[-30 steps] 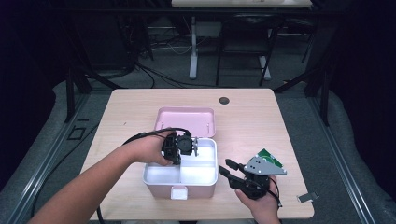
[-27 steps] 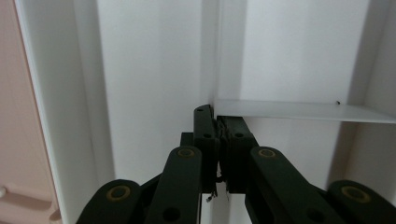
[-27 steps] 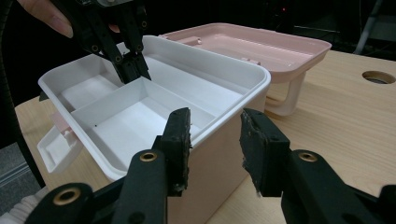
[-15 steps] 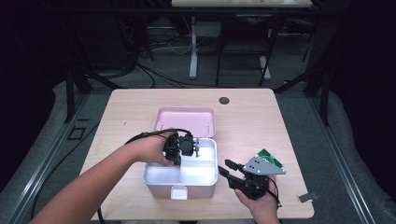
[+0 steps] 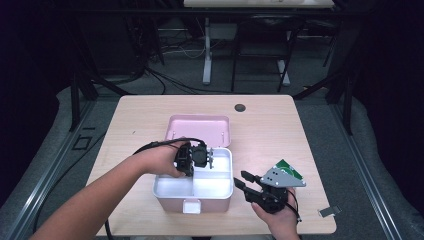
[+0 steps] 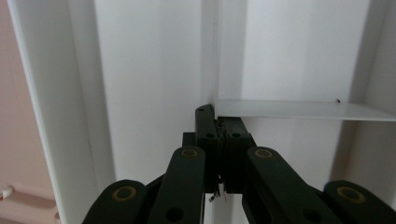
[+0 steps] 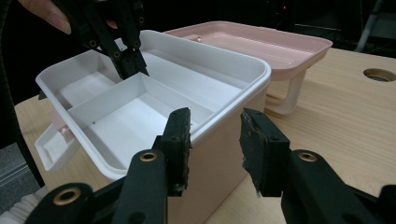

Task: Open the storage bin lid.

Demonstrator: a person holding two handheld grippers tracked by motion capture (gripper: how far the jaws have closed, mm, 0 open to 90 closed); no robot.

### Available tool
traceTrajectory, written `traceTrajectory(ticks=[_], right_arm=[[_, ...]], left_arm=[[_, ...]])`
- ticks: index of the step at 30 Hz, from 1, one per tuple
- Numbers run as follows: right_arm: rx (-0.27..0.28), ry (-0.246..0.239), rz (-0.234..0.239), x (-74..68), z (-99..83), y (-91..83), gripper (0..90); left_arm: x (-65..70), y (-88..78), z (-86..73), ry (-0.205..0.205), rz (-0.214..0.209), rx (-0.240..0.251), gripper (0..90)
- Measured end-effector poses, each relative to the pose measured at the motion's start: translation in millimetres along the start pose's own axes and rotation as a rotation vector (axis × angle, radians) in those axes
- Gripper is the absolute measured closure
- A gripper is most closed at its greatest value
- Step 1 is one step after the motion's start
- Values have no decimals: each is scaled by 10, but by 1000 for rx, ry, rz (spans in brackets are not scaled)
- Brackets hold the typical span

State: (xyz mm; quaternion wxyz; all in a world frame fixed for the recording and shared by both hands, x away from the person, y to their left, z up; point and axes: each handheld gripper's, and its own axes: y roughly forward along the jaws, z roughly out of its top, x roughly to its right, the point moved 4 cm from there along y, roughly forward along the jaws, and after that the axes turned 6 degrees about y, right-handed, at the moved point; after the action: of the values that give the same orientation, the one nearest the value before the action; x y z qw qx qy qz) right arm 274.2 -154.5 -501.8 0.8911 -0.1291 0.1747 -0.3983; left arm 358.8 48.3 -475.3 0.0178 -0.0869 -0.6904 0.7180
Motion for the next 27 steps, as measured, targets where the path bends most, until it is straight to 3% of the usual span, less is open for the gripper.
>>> traceTrajectory(ticks=[10,15,20,27], right_arm=[[18,5,-14,65,13,-35,630],[10,7,-21,80,8,-43,630],[19,13,-20,87,7,-35,630],[15,12,-24,82,2,-33,625]], left_arm=[[28,-164,-24,4,31,7,892],[21,-315,-64,-19,48,32,892],[3,-392,-167,-58,60,34,891],[-44,-450,-407,-183,71,27,892]])
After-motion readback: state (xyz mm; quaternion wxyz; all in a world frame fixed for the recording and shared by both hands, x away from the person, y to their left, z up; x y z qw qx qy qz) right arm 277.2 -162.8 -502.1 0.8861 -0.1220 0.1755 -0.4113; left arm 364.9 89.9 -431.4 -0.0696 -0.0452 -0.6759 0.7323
